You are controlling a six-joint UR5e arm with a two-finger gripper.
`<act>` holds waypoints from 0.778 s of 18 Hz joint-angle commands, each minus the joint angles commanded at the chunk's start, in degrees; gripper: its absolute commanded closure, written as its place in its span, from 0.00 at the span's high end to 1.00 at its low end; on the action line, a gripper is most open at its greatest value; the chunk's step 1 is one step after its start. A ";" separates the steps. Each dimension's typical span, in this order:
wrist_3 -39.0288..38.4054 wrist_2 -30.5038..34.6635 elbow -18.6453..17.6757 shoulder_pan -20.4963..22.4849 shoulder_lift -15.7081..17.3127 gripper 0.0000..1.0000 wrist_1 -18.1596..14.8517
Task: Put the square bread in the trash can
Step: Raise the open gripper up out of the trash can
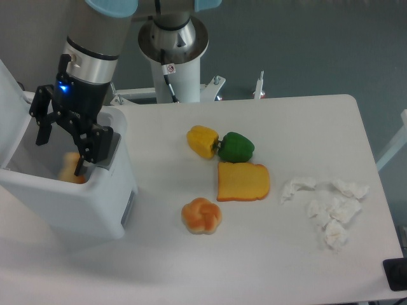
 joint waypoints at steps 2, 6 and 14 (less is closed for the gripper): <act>0.35 0.35 0.17 0.09 0.09 1.00 0.00; 7.87 8.16 1.85 0.79 0.18 1.00 0.26; 16.70 12.82 -0.35 3.60 2.81 1.00 -2.02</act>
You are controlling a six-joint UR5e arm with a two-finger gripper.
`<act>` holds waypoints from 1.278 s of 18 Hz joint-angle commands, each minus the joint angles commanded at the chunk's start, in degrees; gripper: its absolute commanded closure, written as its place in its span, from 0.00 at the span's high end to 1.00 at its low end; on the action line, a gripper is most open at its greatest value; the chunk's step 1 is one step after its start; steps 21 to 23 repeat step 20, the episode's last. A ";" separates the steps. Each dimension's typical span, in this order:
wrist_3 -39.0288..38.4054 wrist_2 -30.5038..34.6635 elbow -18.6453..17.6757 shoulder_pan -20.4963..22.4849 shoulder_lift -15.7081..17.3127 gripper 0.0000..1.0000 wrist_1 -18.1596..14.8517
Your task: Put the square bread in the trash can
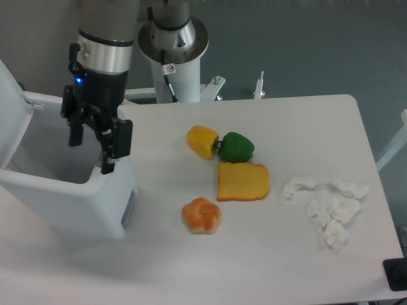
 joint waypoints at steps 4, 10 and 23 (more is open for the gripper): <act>0.52 5.28 -3.51 1.93 1.32 1.00 -1.32; 4.38 7.21 -4.49 5.62 0.97 1.00 -3.95; 6.68 10.39 -3.96 8.87 -4.04 1.00 -6.16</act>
